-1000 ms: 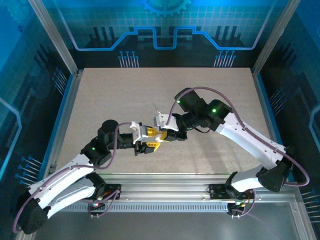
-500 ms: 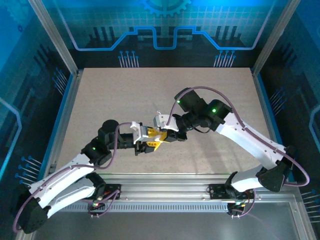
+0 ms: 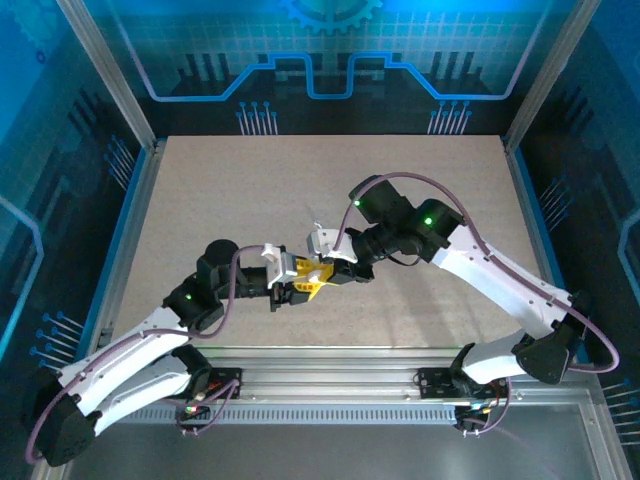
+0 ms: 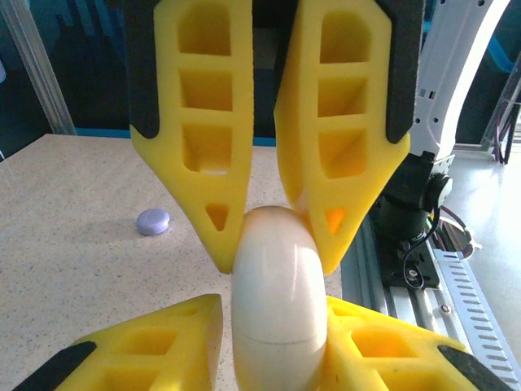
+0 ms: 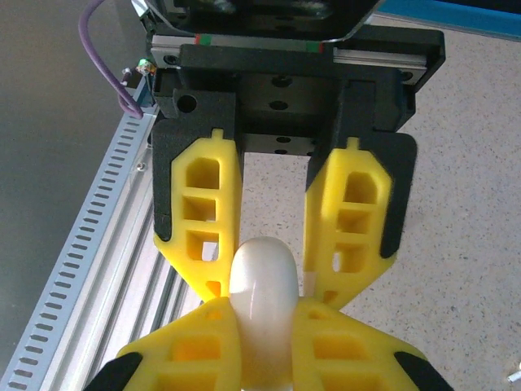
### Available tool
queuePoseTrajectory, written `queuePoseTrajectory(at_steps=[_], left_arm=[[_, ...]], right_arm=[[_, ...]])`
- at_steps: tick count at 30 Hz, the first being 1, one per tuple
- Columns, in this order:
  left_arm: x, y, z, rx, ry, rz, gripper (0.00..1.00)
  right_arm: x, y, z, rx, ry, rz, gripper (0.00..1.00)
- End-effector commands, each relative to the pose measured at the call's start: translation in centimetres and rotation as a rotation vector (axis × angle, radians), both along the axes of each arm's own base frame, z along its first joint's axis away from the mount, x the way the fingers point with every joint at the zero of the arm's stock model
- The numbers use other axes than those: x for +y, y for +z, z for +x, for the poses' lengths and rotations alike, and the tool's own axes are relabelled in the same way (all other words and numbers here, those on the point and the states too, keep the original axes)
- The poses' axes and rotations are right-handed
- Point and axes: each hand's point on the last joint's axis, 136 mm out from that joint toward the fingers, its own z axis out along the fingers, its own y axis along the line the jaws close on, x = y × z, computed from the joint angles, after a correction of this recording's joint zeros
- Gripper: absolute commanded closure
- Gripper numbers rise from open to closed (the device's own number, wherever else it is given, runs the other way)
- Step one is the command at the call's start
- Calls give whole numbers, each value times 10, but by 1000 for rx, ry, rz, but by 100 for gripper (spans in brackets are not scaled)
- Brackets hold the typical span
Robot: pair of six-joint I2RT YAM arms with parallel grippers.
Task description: Insert wireless bluetooth earbuds into charging case
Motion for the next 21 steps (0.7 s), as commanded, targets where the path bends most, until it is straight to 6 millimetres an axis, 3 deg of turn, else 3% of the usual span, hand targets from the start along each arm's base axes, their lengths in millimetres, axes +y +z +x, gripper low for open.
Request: queuePoseTrajectory(at_steps=[1,6,12,21], left_arm=[[-2,12,-2,-29,-17,-27,70],[-1,14,0,-36,-1,-31,75],[-1,15,1,-37,7,-33,76],[-1,17,-1,-37,-1,-40,77]], right_arm=[[6,20,-9,-20,44,59,88],[5,18,-8,-17,36,55,86],[2,18,2,-73,-39,85,62],[-1,17,5,-81,-62,95,59]])
